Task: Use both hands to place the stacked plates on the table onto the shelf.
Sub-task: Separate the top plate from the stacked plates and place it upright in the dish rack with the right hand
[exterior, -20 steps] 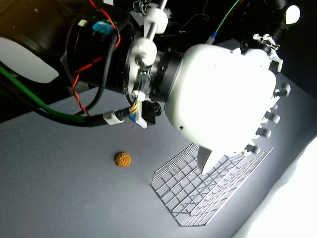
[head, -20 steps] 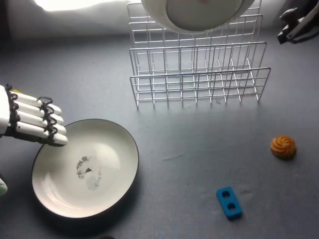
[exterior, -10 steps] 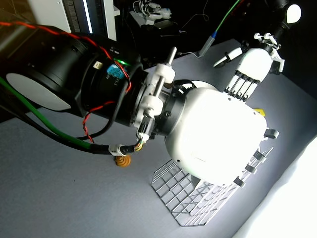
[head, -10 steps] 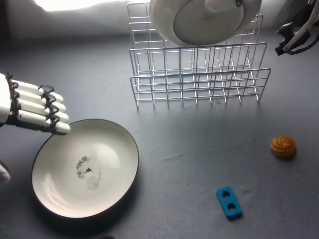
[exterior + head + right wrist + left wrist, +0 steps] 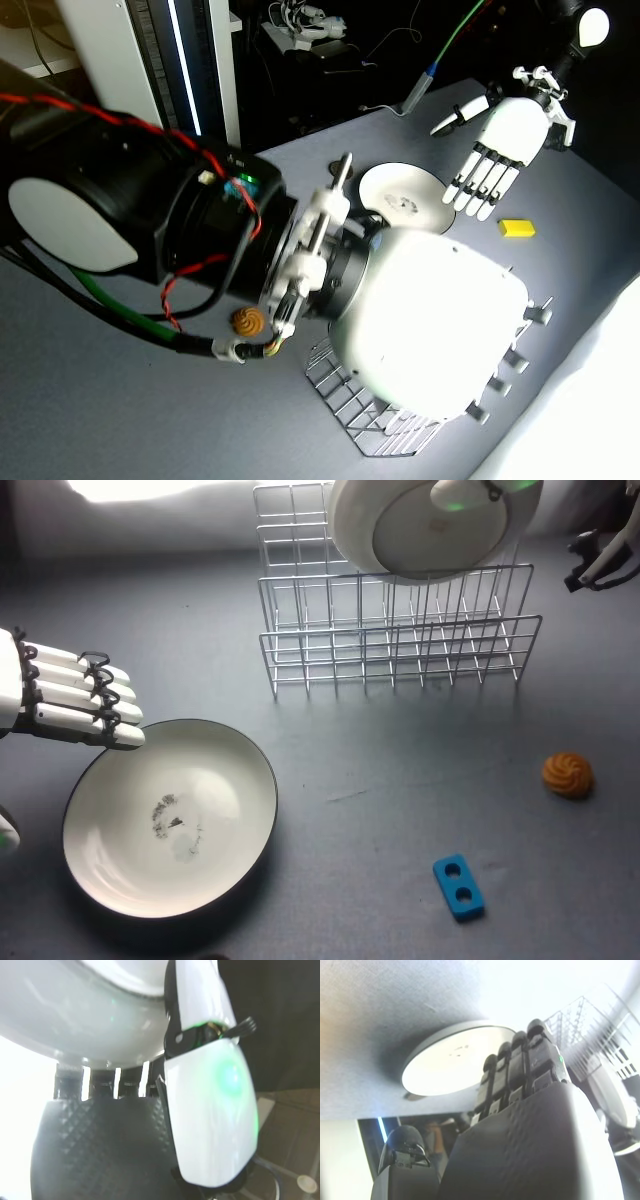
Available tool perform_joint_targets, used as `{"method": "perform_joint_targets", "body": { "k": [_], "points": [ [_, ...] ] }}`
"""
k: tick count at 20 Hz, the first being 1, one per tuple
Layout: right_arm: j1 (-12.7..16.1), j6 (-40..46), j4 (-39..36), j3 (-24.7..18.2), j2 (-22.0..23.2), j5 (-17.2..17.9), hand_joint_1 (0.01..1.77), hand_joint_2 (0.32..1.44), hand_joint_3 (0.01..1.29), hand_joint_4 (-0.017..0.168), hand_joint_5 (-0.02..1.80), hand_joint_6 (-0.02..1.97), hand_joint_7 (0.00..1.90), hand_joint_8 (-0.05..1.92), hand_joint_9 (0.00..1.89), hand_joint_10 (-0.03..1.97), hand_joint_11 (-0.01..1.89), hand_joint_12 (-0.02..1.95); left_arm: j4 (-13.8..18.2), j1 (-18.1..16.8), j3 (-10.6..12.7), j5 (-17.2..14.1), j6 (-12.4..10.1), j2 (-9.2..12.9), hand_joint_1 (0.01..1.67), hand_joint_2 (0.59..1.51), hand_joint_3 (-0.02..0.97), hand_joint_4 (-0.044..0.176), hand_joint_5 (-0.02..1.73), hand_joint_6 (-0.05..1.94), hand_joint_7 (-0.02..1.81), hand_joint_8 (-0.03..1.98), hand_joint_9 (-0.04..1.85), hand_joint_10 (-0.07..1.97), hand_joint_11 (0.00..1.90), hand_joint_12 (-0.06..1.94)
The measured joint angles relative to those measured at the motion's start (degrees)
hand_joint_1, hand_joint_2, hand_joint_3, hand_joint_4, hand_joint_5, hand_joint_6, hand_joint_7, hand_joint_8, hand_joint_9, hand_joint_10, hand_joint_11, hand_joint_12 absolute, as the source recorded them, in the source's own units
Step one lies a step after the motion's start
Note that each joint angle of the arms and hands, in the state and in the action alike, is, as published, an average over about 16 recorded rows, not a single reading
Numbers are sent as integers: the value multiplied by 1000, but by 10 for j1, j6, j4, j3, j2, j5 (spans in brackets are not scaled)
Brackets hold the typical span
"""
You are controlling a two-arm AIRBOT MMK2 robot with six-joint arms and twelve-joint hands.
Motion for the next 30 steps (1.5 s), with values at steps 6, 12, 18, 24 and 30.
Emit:
{"method": "perform_joint_targets", "body": {
  "k": [6,12,18,24,30],
  "points": [
    [-15,31,-17,27,-20,0,1376,956,11,-8,964,891,1099,693,1066,971,914,1239,3,4,-2,5,0,0,19,1055,15,-1,39,17,27,-1,19,7,17,-10],
    [-34,40,-14,51,-41,2,1368,965,10,-7,951,896,1079,728,1049,1001,898,1267,4,6,-3,10,1,0,19,1053,15,-1,41,17,25,-1,22,7,17,-12],
    [-54,48,-8,74,-59,14,1348,983,10,-7,930,919,1057,775,1033,922,891,1289,4,7,-2,12,1,0,19,1056,15,-1,40,17,24,0,22,7,16,-11],
    [-68,50,-1,85,-66,28,1291,1007,10,-7,925,843,1071,571,1058,617,888,1309,4,9,-2,14,1,0,19,1058,15,-1,40,17,22,0,21,7,18,-11],
    [-72,51,1,88,-68,34,1215,1011,10,-6,934,539,1092,294,1095,220,880,1312,4,14,-2,17,3,0,19,1058,15,-1,40,17,30,0,21,7,21,-11]
  ]
}}
